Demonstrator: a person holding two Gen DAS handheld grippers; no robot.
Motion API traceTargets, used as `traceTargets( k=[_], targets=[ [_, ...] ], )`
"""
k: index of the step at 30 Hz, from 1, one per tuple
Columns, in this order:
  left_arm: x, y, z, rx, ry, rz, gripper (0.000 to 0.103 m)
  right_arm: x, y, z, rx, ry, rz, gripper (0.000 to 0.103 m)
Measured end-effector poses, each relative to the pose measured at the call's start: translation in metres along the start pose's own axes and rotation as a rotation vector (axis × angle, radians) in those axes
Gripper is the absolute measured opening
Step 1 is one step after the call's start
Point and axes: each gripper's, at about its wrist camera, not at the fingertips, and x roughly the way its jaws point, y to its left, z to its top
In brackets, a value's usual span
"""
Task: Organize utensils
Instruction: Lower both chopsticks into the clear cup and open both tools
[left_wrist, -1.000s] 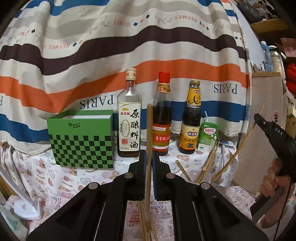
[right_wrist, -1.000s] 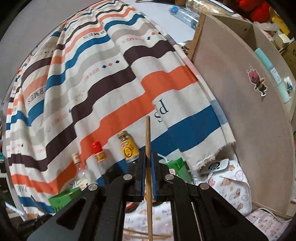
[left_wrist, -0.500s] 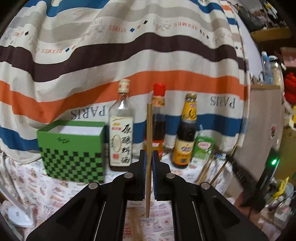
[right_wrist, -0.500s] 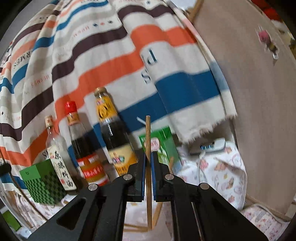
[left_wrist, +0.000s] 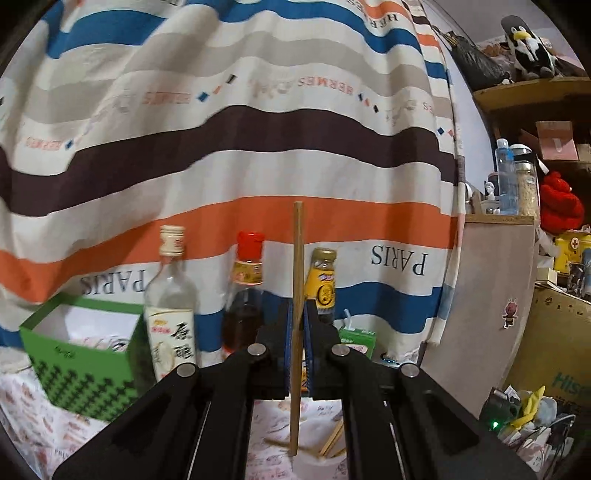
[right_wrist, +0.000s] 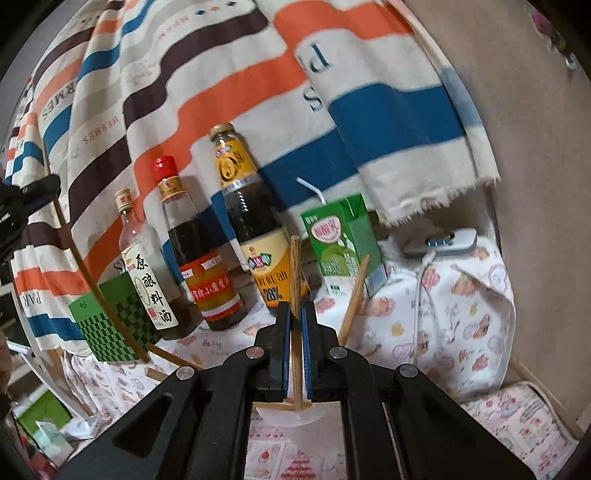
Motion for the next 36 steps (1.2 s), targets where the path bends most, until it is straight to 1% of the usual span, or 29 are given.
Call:
traceTargets(
  k=[4,8,10,13,18,29,31,33,35,36],
  targets=[
    [0.028,-0.011,-0.003,-0.033,0.028,-0.049,0.005,0.003,-0.005,-0.001,0.014,0.021,-0.005,0.007],
    [0.050,-0.018,-0.015,-0.028,-0.010,-0.077,0.005,0.004,-0.008,-0.001,0.021,0.035,-0.009,0.007],
    [0.061,-0.016,-0.024,-0.049,0.019,-0.088,0.005,0.004,-0.011,0.000,0.032,0.039,-0.005,0.007],
    [0.072,-0.012,-0.040,-0.079,0.054,-0.076,0.005,0.005,-0.014,0.002,0.043,0.047,-0.003,0.007],
    [0.081,-0.004,-0.064,-0.090,0.094,-0.055,0.005,0.007,-0.015,0.002,0.049,0.066,-0.005,0.007],
    [0.090,0.001,-0.088,-0.096,0.154,-0.053,0.005,0.017,-0.018,-0.005,0.071,0.124,-0.004,0.007],
    [0.093,0.000,-0.091,-0.093,0.169,-0.044,0.005,0.018,-0.018,-0.006,0.073,0.134,-0.007,0.011],
    [0.095,-0.001,-0.095,-0.093,0.184,-0.044,0.005,0.019,-0.018,-0.006,0.076,0.139,-0.008,0.018],
    [0.097,0.000,-0.099,-0.092,0.198,-0.041,0.005,0.018,-0.018,-0.007,0.078,0.140,-0.008,0.020],
    [0.098,0.001,-0.101,-0.092,0.205,-0.040,0.005,0.018,-0.019,-0.007,0.080,0.140,-0.008,0.023]
  ],
)
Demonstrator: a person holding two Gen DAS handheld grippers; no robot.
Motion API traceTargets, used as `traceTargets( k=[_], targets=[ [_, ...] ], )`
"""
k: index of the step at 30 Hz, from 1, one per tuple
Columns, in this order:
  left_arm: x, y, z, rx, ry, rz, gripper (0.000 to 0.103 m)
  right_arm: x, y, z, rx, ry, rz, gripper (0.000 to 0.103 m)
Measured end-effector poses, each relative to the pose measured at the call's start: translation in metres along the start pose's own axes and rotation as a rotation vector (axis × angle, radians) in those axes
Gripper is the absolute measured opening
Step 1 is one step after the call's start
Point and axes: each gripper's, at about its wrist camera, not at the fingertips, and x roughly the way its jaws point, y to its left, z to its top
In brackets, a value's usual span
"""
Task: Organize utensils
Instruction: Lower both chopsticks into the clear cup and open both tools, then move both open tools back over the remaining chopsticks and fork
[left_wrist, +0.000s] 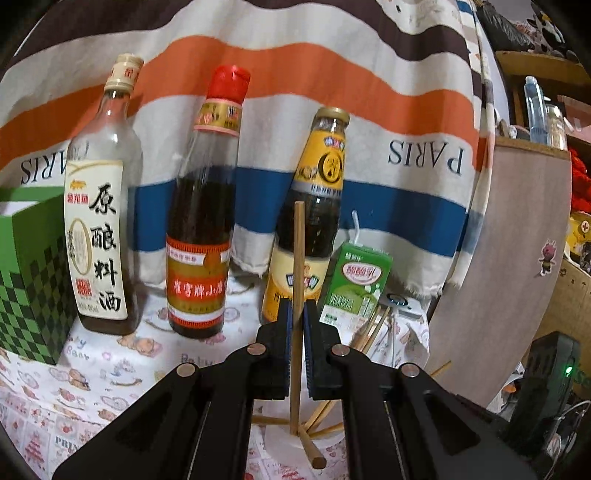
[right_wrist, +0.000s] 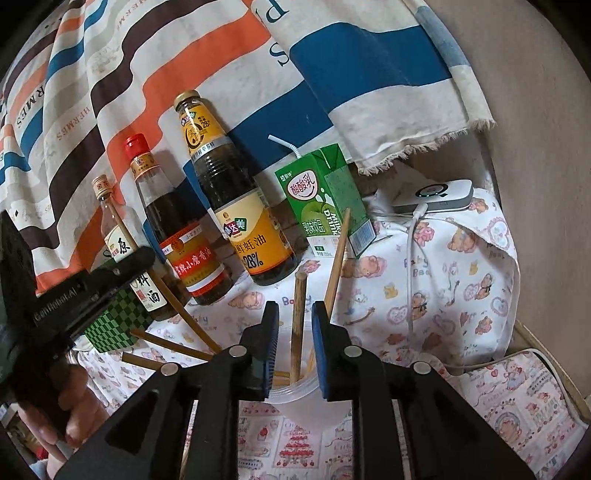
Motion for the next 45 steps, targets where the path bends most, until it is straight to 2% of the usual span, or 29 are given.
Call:
traceTargets(
  k=[1,3,4,7,9,10,28,30,32,33,35,39,40,45],
  targets=[
    [0.001,0.000,-0.001,0.000,0.005,0.000,0.005,0.000,0.000,0.000,0.003,0.000,0.000,0.026],
    [0.002,0.002,-0.004,-0.007,0.015,-0.006,0.005,-0.002,-0.001,0.000,0.011,-0.008,0.000,0.044],
    [0.002,0.003,-0.004,-0.015,0.019,-0.013,0.005,-0.003,-0.002,0.000,0.014,-0.016,0.001,0.049],
    [0.003,0.005,-0.007,-0.020,0.031,-0.024,0.005,-0.007,-0.003,0.002,0.024,-0.043,0.004,0.053],
    [0.005,0.004,-0.008,-0.009,0.041,-0.024,0.005,-0.011,-0.005,0.003,0.035,-0.061,-0.001,0.064],
    [0.006,0.003,-0.009,-0.003,0.044,-0.022,0.005,-0.011,-0.007,0.004,0.040,-0.068,-0.003,0.066],
    [0.016,0.002,-0.018,0.012,0.106,0.003,0.005,-0.015,-0.013,0.007,0.052,-0.083,-0.037,0.068],
    [0.014,0.002,-0.019,0.018,0.108,0.008,0.010,-0.014,-0.013,0.007,0.057,-0.082,-0.039,0.068],
    [0.012,0.003,-0.018,0.020,0.101,0.010,0.024,-0.014,-0.014,0.007,0.059,-0.079,-0.038,0.068],
    [0.009,0.003,-0.017,0.021,0.094,0.015,0.027,-0.014,-0.014,0.007,0.059,-0.079,-0.039,0.068],
    [0.001,0.005,-0.015,0.020,0.077,0.018,0.042,-0.015,-0.013,0.008,0.056,-0.083,-0.041,0.068],
    [-0.023,0.010,-0.009,0.020,0.023,0.035,0.057,-0.020,-0.010,0.008,0.048,-0.103,-0.048,0.068],
    [-0.031,0.011,-0.007,0.029,0.001,0.044,0.064,-0.022,-0.009,0.008,0.045,-0.110,-0.049,0.068],
    [-0.064,0.016,0.006,0.059,-0.092,0.116,0.085,-0.031,0.003,0.009,0.024,-0.126,-0.015,0.071]
  ],
)
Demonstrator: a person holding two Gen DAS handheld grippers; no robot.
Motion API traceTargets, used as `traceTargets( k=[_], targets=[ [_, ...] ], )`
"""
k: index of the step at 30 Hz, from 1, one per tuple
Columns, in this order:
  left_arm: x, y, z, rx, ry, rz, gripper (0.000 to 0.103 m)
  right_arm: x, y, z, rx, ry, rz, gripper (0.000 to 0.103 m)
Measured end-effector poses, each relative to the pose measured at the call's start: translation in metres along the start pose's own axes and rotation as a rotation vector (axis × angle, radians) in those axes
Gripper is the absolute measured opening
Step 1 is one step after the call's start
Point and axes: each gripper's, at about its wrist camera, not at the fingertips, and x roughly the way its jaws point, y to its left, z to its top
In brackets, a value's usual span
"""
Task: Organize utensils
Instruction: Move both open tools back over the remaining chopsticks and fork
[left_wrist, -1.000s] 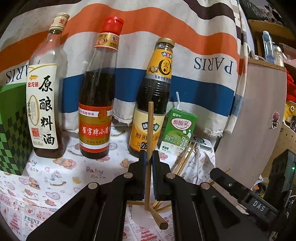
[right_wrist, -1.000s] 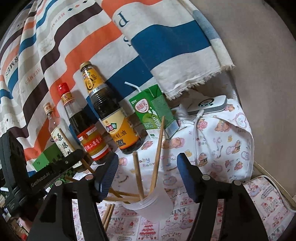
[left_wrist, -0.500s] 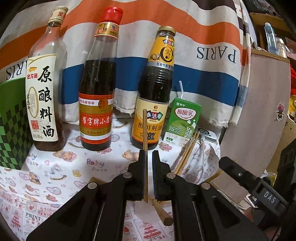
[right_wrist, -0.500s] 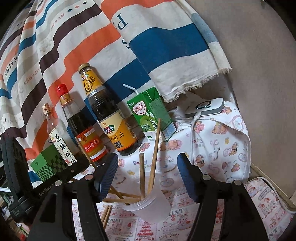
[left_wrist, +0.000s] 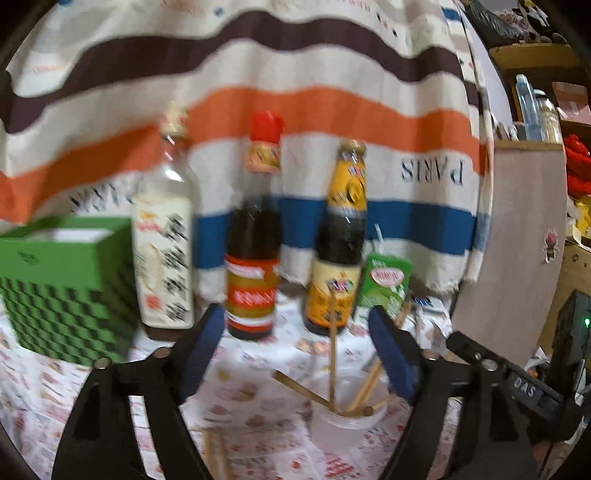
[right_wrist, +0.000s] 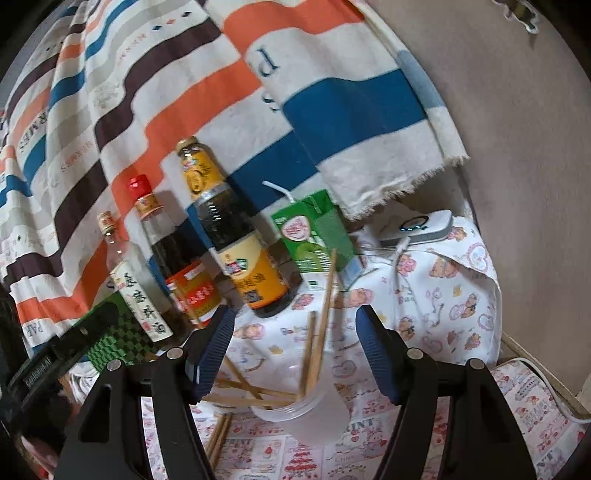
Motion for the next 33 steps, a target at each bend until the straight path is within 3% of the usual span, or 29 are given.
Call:
traceTargets(
  k=[4,12,17,25,33],
  targets=[
    [-0.023,0.016,0.006,-0.026,-0.051,0.059,0.100,-0.005,0.015,-0.004,-0.037,0.002,0.036,0.075],
    [-0.063,0.057,-0.011,0.007,-0.084,0.253,0.102,-0.014,0.039,-0.014,-0.092,-0.012,0.075,0.087],
    [-0.075,0.084,-0.035,-0.071,-0.024,0.326,0.102,-0.013,0.048,-0.021,-0.121,0.007,0.096,0.090],
    [-0.066,0.101,-0.067,-0.089,0.113,0.400,0.102,0.002,0.064,-0.044,-0.185,0.074,0.082,0.090],
    [-0.050,0.107,-0.094,-0.105,0.221,0.402,0.102,0.019,0.081,-0.070,-0.269,0.170,0.036,0.090]
  ],
)
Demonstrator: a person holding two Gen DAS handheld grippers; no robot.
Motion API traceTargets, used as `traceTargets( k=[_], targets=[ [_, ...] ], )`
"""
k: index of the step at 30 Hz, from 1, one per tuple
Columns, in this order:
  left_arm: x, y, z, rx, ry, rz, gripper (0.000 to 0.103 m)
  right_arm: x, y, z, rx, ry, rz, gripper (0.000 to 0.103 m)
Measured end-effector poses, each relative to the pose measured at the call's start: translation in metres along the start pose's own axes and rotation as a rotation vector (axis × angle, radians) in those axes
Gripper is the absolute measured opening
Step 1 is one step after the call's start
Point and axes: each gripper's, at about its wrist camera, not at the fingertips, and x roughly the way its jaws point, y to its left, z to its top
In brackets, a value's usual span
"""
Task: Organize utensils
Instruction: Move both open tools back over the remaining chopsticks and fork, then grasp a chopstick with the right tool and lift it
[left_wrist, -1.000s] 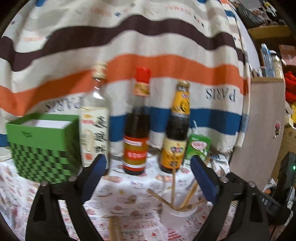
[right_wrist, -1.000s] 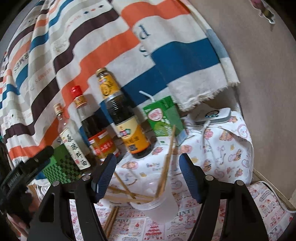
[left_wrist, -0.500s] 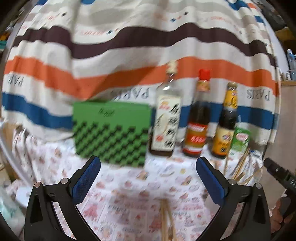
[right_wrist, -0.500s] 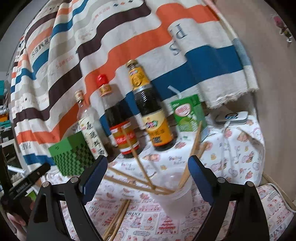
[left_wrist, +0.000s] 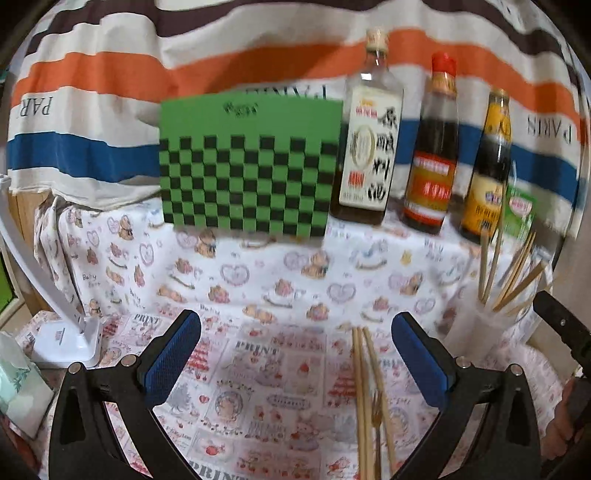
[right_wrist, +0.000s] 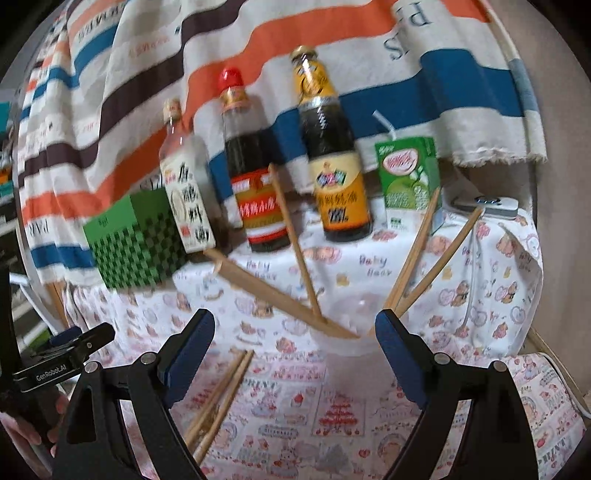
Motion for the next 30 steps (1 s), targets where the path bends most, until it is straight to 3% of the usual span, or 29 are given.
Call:
traceTargets(
  k=[3,7,10,12,16,20,30],
  targets=[
    [0.006,-0.003,-0.003,-0.015,0.025,0.005,0.102,0.010,0.007,-0.008,-0.018,0.054,-0.002,0.090],
    [0.025,-0.003,-0.008,-0.011,0.132,0.027,0.102,0.031,0.024,-0.023,-0.097,0.189,-0.009,0.090],
    [0.049,0.003,-0.015,-0.010,0.287,0.100,0.102,0.049,0.041,-0.039,-0.170,0.330,0.036,0.087],
    [0.066,0.013,-0.023,-0.057,0.405,0.084,0.102,0.056,0.049,-0.050,-0.187,0.391,0.062,0.085],
    [0.070,0.026,-0.025,-0.134,0.413,0.080,0.102,0.067,0.065,-0.070,-0.229,0.492,0.105,0.080],
    [0.069,0.025,-0.025,-0.120,0.423,0.081,0.102,0.075,0.078,-0.089,-0.303,0.564,0.020,0.079],
    [0.073,0.023,-0.027,-0.105,0.442,0.088,0.102,0.079,0.086,-0.097,-0.307,0.589,0.038,0.079]
  ],
)
